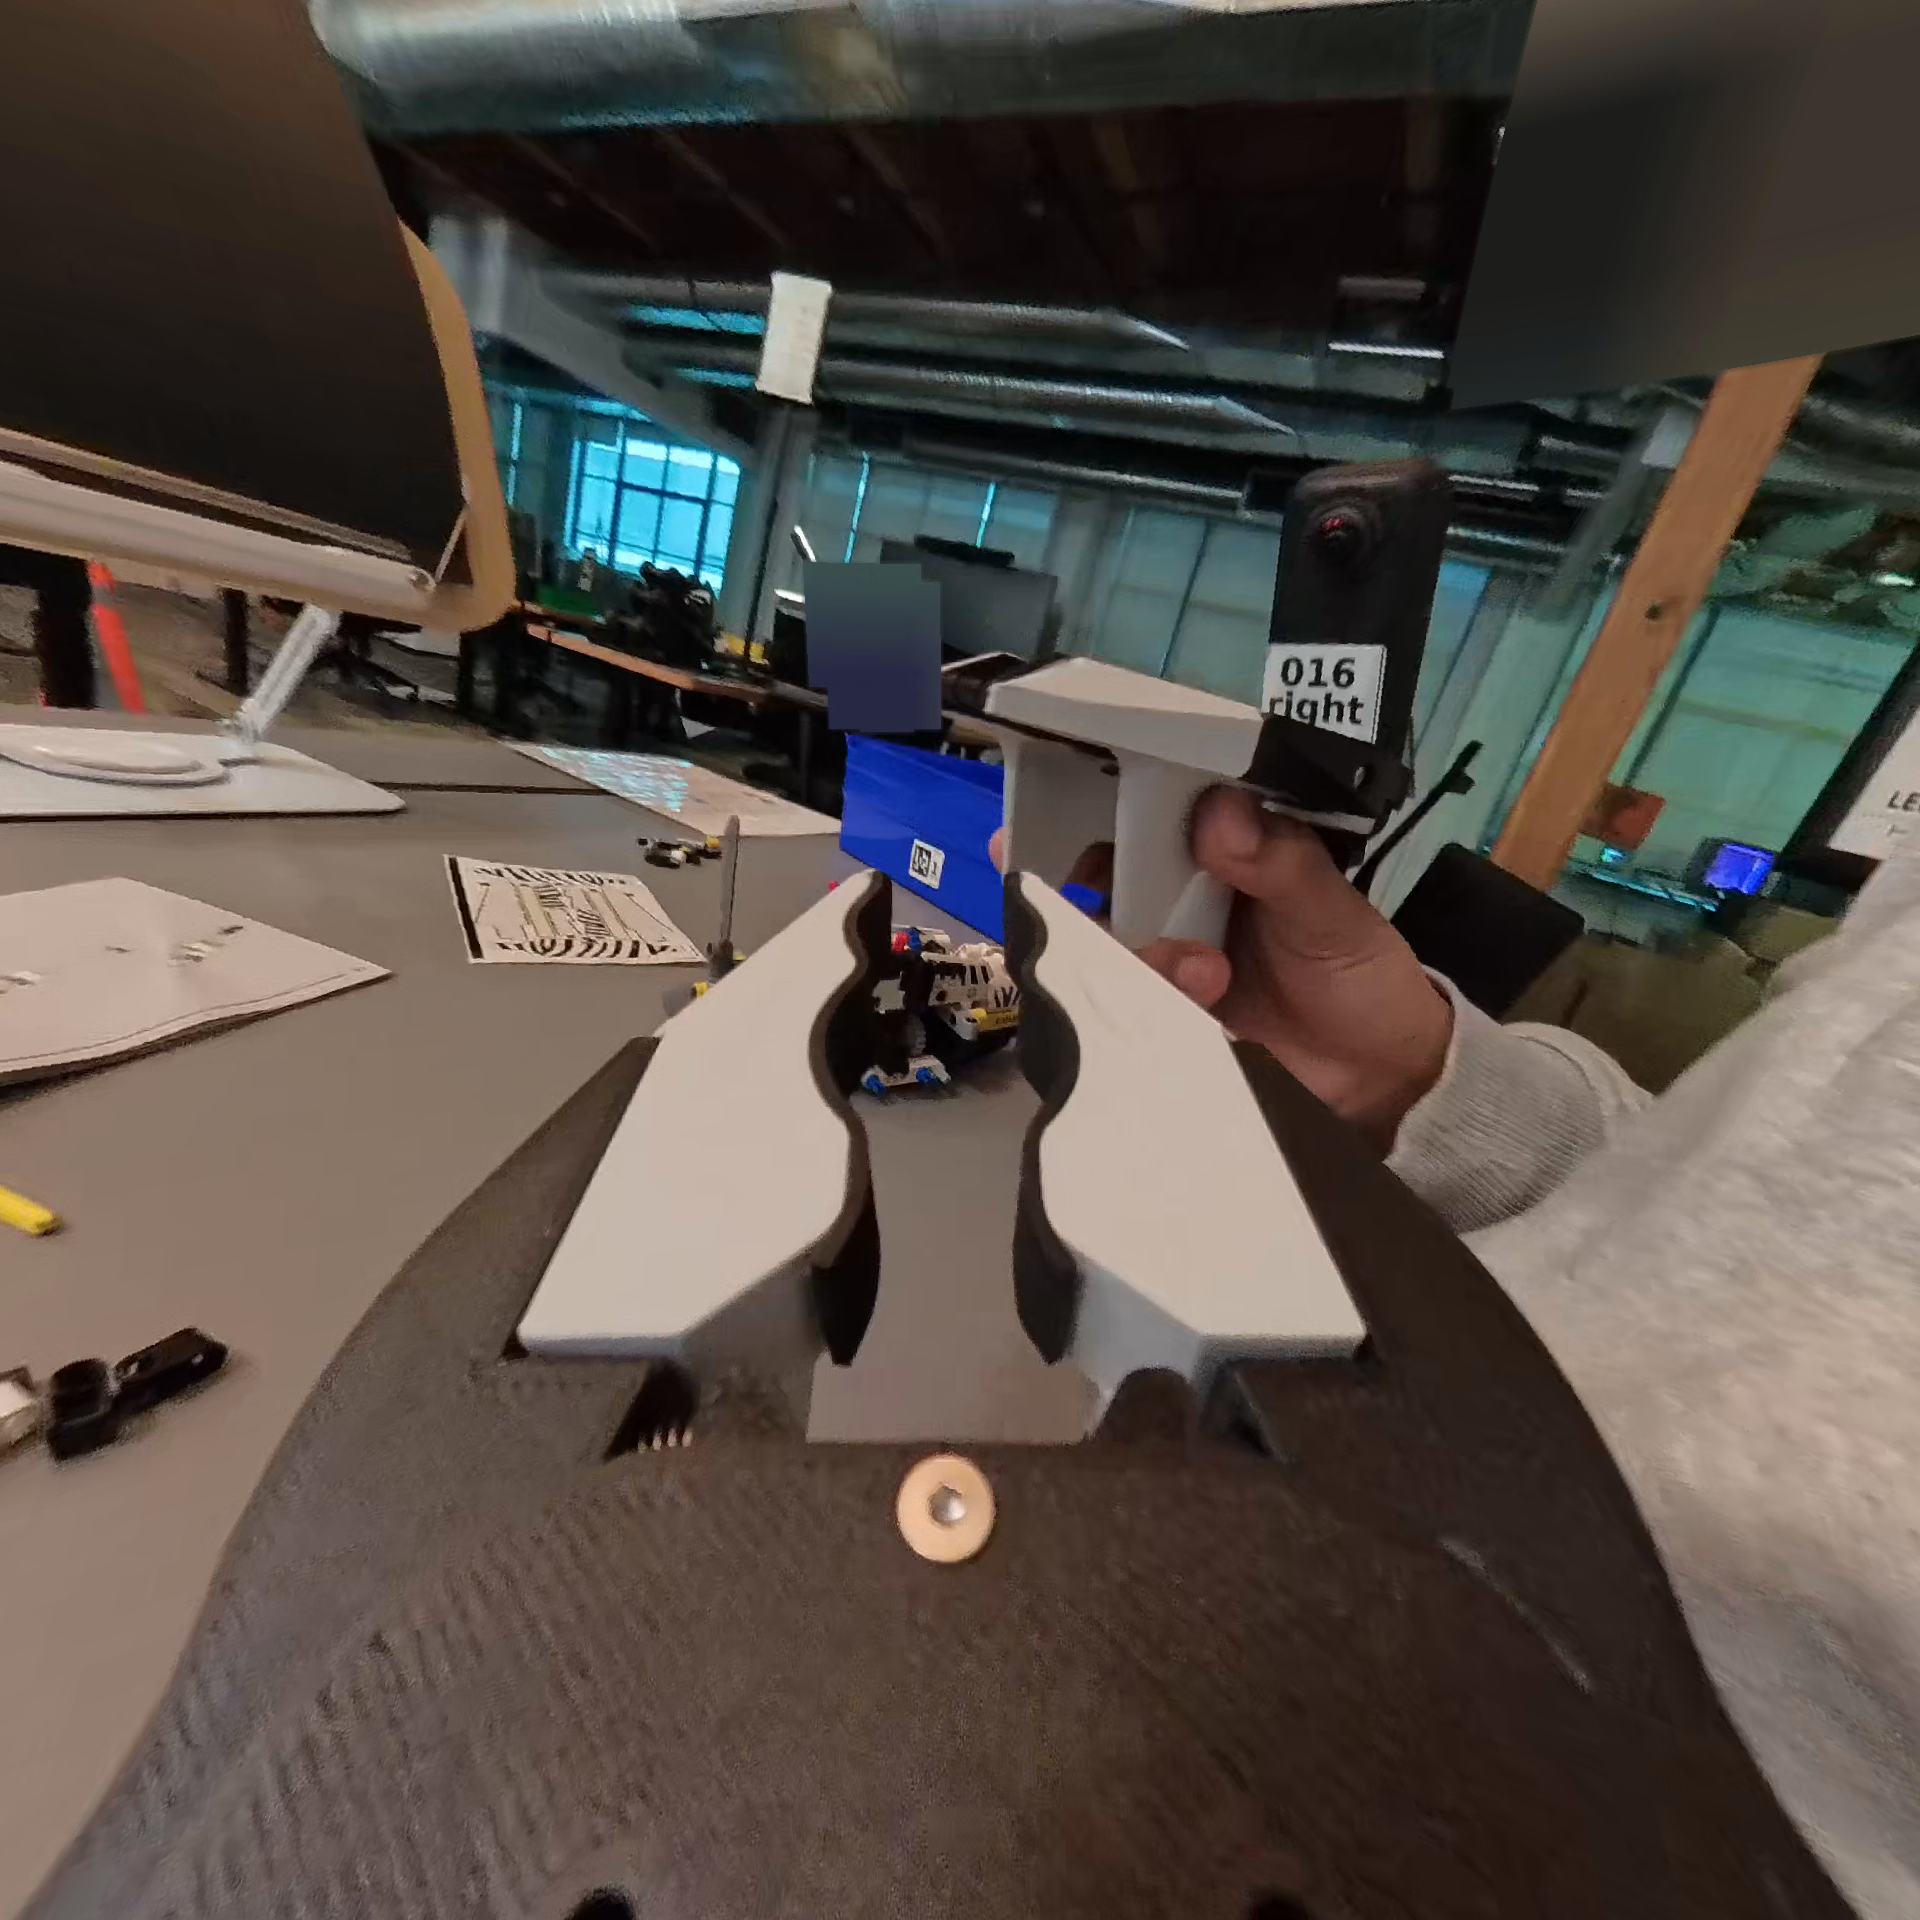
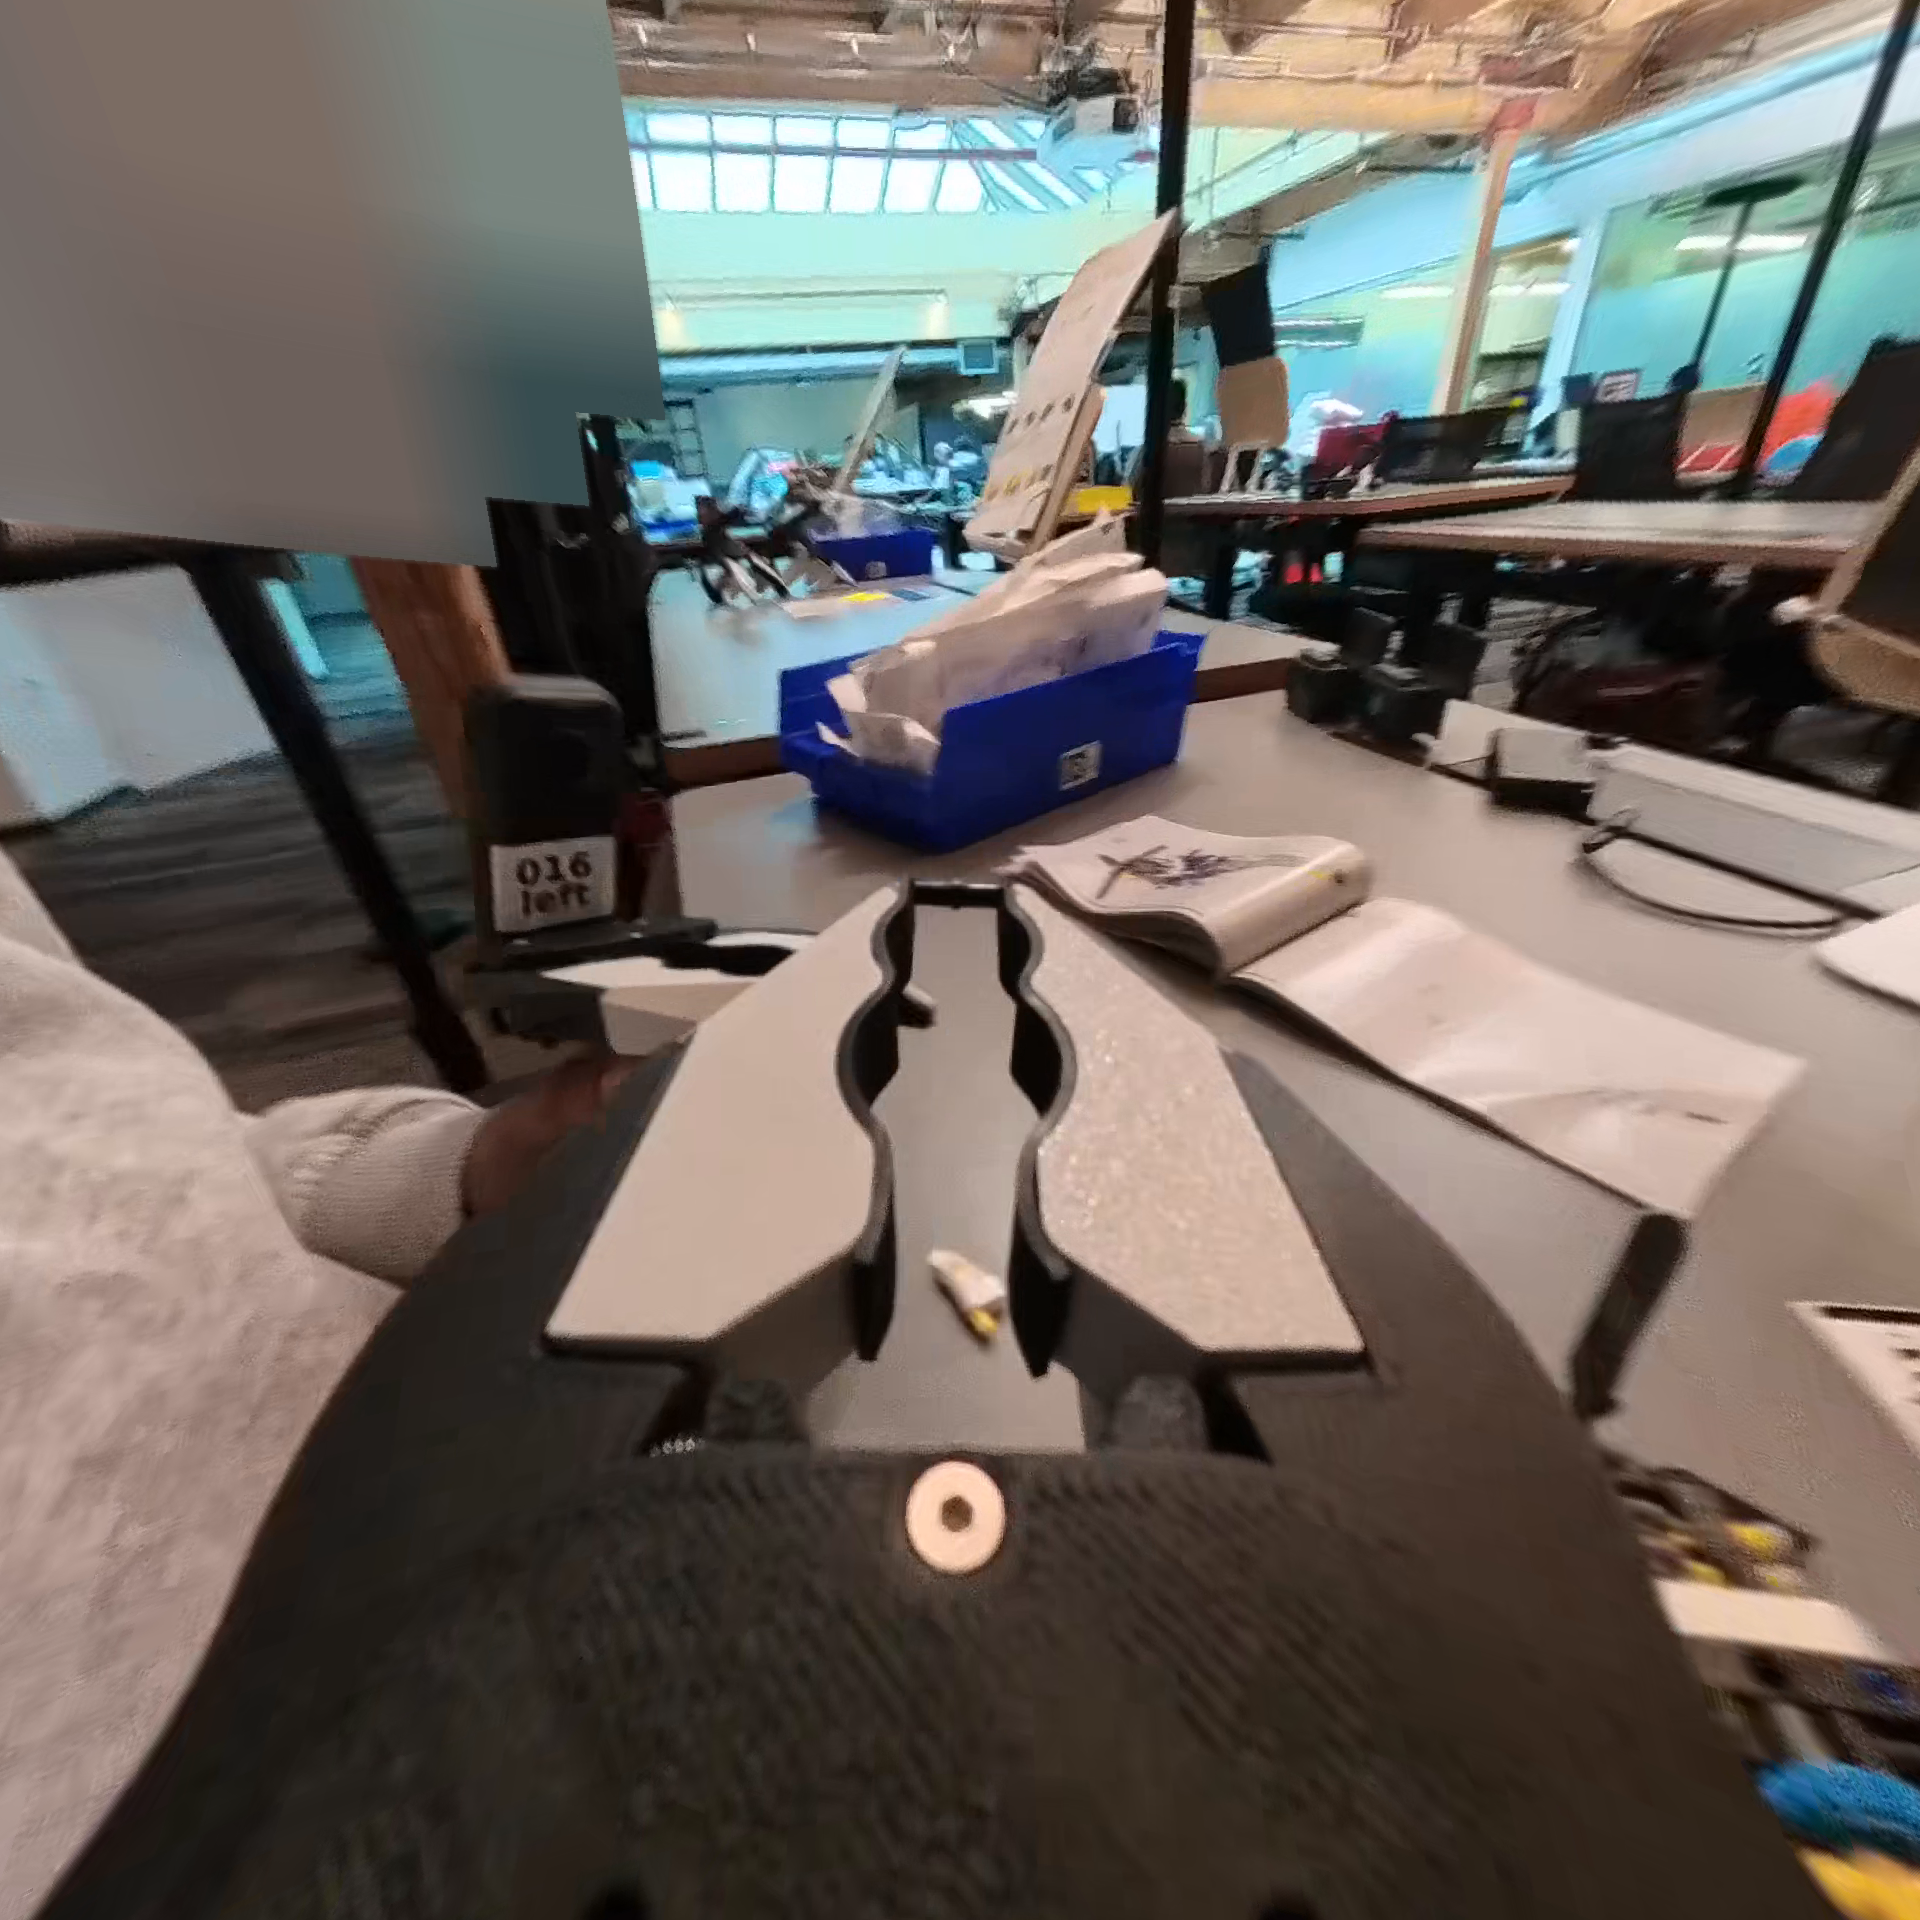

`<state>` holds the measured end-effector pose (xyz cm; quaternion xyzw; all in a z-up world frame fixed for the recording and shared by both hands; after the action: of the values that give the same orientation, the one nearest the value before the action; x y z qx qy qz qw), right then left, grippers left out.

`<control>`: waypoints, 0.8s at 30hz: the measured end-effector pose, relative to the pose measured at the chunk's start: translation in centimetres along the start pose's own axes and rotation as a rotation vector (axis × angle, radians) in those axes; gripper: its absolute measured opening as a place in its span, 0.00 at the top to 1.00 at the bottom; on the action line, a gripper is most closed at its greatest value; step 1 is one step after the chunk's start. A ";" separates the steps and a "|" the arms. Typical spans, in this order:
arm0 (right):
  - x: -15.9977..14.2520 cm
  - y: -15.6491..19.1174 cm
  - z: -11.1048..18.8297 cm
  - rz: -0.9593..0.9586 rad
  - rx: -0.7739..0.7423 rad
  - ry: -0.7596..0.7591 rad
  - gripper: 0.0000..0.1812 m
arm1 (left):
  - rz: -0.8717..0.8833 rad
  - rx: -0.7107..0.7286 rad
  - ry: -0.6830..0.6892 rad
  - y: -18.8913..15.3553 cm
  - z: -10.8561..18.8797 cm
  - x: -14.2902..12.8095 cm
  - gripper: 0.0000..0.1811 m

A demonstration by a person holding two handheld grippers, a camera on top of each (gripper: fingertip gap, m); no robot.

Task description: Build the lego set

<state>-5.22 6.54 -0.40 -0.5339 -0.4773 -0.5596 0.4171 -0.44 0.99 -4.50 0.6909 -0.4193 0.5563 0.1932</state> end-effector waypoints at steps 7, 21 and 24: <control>0.5 4.1 -0.3 -0.133 0.134 0.016 0.93 | -0.074 0.058 0.030 -0.8 1.8 1.0 1.00; 0.6 6.2 0.1 0.040 0.112 0.069 0.93 | 0.080 -0.081 -0.098 -0.8 2.7 2.1 0.91; -0.2 5.9 0.1 0.151 0.055 0.082 0.93 | 0.104 -0.098 -0.165 -0.8 3.2 2.6 0.91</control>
<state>0.58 5.45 -0.09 -0.5332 -0.4335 -0.5348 0.4917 2.22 -1.83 -2.93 0.7015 -0.4958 0.4856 0.1625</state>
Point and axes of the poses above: each gripper's, where its closed fingertips meet, z back along the fingers, x out of its top, y = z × x across the jaws, the point moved 4 cm from there along z, back along the fingers, and after that the axes turned 13 degrees about -x, right-handed, at the moved point
